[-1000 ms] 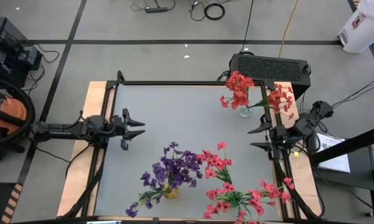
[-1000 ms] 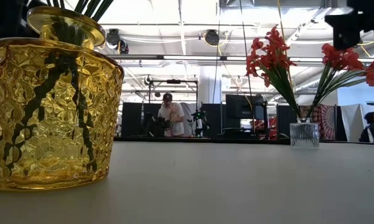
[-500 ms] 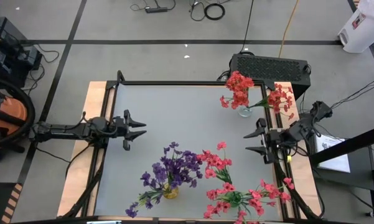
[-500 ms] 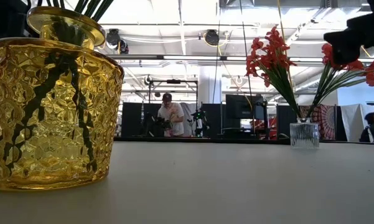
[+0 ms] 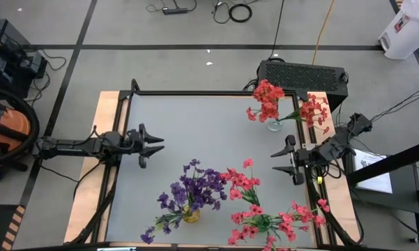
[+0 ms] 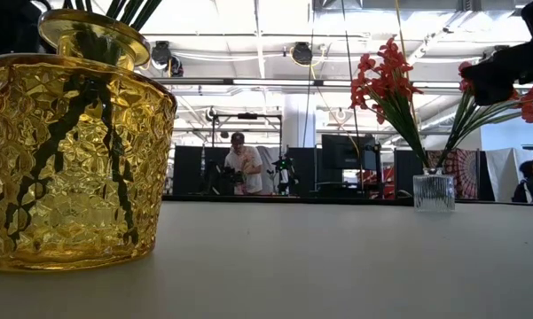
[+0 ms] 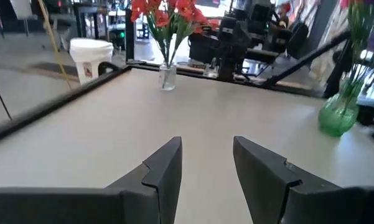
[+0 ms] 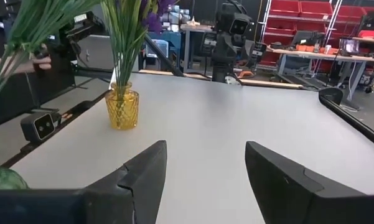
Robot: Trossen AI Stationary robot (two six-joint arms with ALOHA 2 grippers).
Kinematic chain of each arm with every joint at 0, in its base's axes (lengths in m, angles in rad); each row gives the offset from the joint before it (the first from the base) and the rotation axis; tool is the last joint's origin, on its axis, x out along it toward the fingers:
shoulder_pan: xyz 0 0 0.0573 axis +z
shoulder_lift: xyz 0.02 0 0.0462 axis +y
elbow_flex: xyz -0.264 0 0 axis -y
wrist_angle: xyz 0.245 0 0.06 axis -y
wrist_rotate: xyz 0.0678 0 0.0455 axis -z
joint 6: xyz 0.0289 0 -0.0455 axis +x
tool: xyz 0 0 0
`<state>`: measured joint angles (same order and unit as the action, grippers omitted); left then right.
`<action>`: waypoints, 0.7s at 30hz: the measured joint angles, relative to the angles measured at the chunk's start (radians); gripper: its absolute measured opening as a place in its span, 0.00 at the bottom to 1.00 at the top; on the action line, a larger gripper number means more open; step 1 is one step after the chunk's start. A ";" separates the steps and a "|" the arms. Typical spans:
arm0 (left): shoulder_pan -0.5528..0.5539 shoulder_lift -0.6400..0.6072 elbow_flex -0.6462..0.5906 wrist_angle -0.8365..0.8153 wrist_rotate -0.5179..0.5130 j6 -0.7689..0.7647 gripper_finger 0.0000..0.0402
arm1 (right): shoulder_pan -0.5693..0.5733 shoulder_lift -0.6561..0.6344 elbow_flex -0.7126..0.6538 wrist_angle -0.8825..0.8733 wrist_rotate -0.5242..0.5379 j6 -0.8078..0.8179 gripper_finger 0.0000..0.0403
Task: Sort flowers into vase by color
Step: Return to Home Position
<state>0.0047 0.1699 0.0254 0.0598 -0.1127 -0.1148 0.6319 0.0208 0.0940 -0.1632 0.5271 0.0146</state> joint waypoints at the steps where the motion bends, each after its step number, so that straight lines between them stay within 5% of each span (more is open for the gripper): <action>1: 0.000 0.000 0.000 0.000 0.000 -0.032 0.38 | 0.000 0.000 0.000 -0.004 0.000 -0.001 0.52; 5: 0.000 0.000 0.000 0.011 -0.001 -0.147 0.38 | 0.000 0.000 0.000 -0.007 -0.001 -0.005 0.52; 21: 0.000 0.000 0.000 0.006 -0.001 -0.137 0.38 | 0.000 0.000 0.000 -0.007 -0.004 0.000 0.52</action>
<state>0.0044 0.1699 0.0257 0.0662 -0.1135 -0.2520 0.6319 0.0212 0.0940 -0.1699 0.5232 0.0147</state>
